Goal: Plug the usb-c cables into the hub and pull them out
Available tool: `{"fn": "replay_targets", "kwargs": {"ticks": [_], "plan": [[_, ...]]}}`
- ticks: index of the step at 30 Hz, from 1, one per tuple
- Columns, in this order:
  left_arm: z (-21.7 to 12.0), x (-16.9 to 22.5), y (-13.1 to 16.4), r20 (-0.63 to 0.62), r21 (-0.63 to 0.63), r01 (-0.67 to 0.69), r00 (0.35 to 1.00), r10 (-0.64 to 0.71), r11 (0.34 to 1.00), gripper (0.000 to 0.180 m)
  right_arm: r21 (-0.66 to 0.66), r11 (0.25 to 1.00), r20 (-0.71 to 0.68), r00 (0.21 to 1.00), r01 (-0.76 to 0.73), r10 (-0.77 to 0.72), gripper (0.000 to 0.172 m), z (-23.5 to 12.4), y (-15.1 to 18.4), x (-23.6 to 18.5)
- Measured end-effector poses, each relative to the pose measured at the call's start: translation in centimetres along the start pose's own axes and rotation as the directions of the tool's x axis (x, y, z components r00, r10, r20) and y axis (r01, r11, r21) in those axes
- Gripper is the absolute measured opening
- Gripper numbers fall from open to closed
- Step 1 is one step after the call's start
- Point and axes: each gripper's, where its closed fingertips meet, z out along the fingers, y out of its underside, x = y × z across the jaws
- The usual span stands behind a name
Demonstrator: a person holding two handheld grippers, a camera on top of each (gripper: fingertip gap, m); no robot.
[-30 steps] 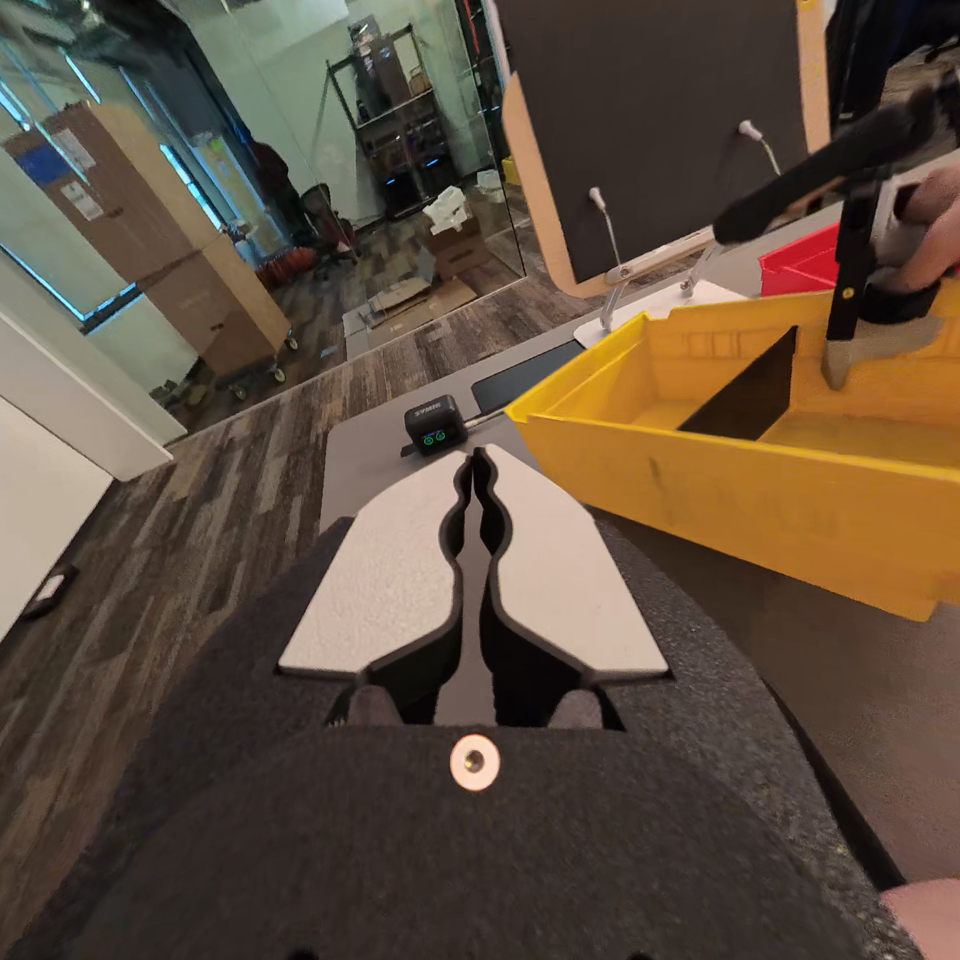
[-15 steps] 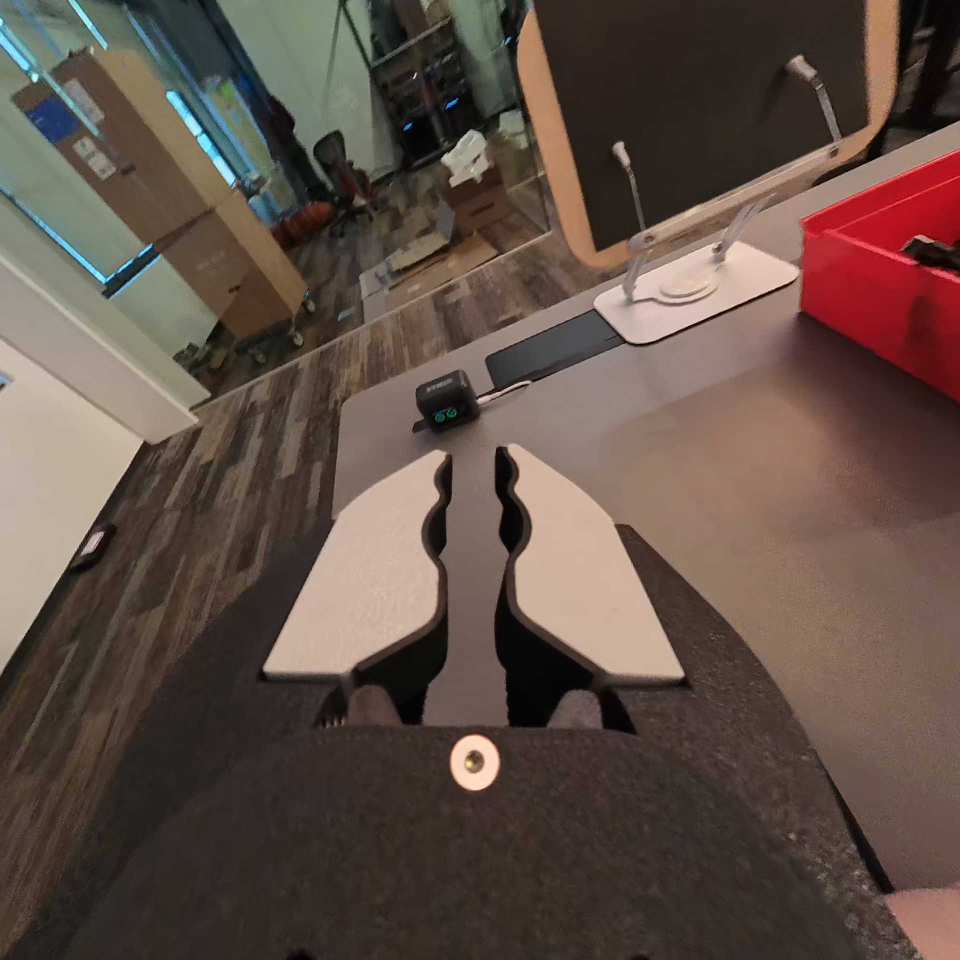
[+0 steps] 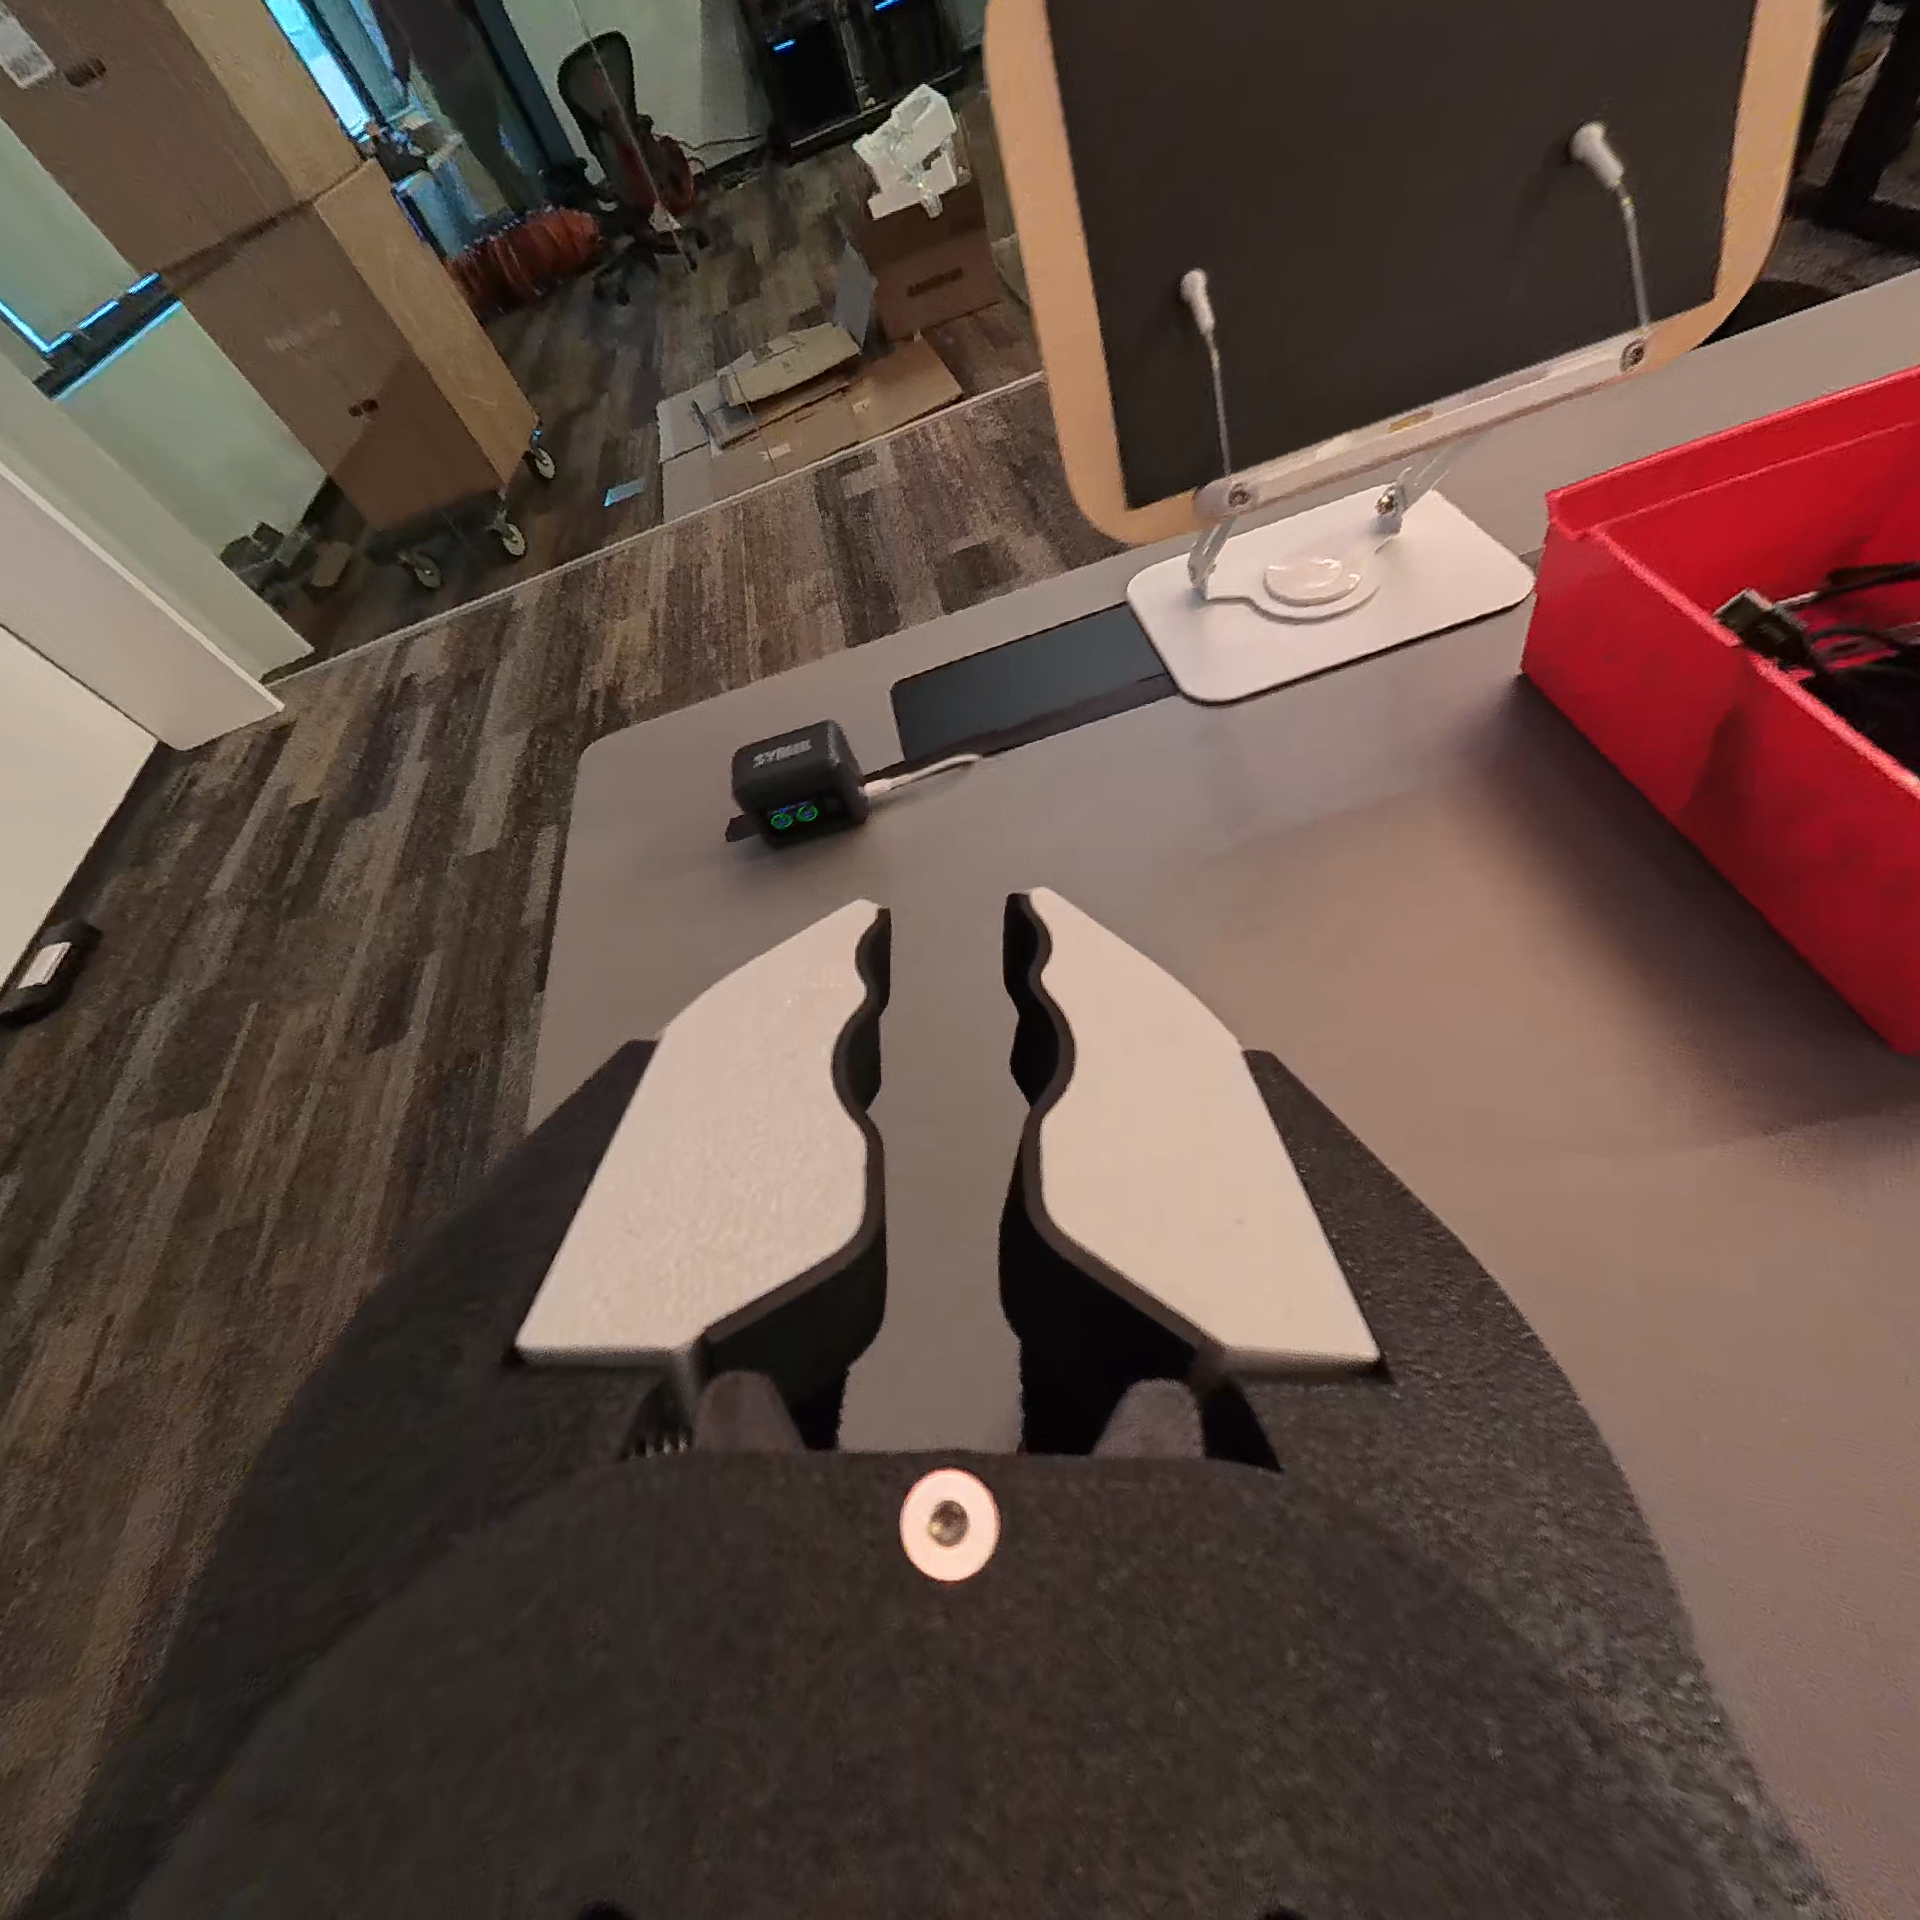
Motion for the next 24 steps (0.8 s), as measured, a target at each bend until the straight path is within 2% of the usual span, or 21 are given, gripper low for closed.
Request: {"fn": "replay_targets", "kwargs": {"ticks": [5, 9, 11, 12, 14, 17, 19, 21, 23, 24], "plan": [[0.7, 2.1, -2.4, -0.049, 0.05, 0.09, 0.995, -0.088, 0.995, 0.02, -0.024, 0.993, -0.049, 0.992, 0.119, -0.12, 0.006, 2.5, -1.1, -0.9], [1.5, 4.3, -4.3, -0.149, 0.101, 0.132, 0.982, -0.117, 0.986, 0.02, -0.044, 0.986, -0.053, 0.985, 0.161, -0.163, 0.013, 3.6, -1.6, -2.5], [2.4, 4.8, -3.8, -0.135, 0.049, 0.117, 0.985, -0.11, 0.992, 0.02, -0.083, 0.987, -0.032, 0.989, 0.141, -0.144, 0.01, 4.7, -0.9, -3.2], [3.0, 4.7, -3.2, -0.096, 0.0, 0.099, 0.99, -0.098, 0.995, 0.022, -0.103, 0.984, 0.004, 0.99, 0.143, -0.143, 0.014, 5.2, -0.5, -3.9], [4.2, 5.5, -2.9, -0.083, -0.054, 0.065, 0.994, -0.069, 0.996, 0.03, -0.133, 0.976, 0.024, 0.985, 0.173, -0.172, 0.014, 5.2, -0.3, -4.6], [6.1, 8.2, -3.8, -0.191, -0.049, 0.046, 0.98, -0.055, 0.998, 0.031, -0.157, 0.973, 0.014, 0.985, 0.17, -0.169, 0.012, 5.1, -0.5, -4.5], [7.7, 10.4, -4.5, -0.288, -0.055, 0.081, 0.953, -0.093, 0.995, 0.033, -0.154, 0.972, 0.02, 0.985, 0.175, -0.174, 0.012, 5.2, -0.6, -4.6], [9.3, 13.9, -4.8, -0.441, -0.1, 0.113, 0.886, -0.146, 0.989, 0.048, -0.158, 0.971, 0.02, 0.983, 0.181, -0.18, 0.012, 5.2, -0.7, -4.6], [10.9, 18.1, -3.8, -0.566, -0.178, 0.042, 0.813, -0.137, 0.983, 0.046, -0.165, 0.97, 0.014, 0.984, 0.18, -0.18, 0.012, 5.2, -0.7, -4.6], [12.0, 19.8, -2.9, -0.581, -0.218, -0.015, 0.805, -0.118, 0.976, 0.047, -0.169, 0.969, 0.01, 0.984, 0.179, -0.18, 0.011, 5.2, -0.8, -4.5]]}}
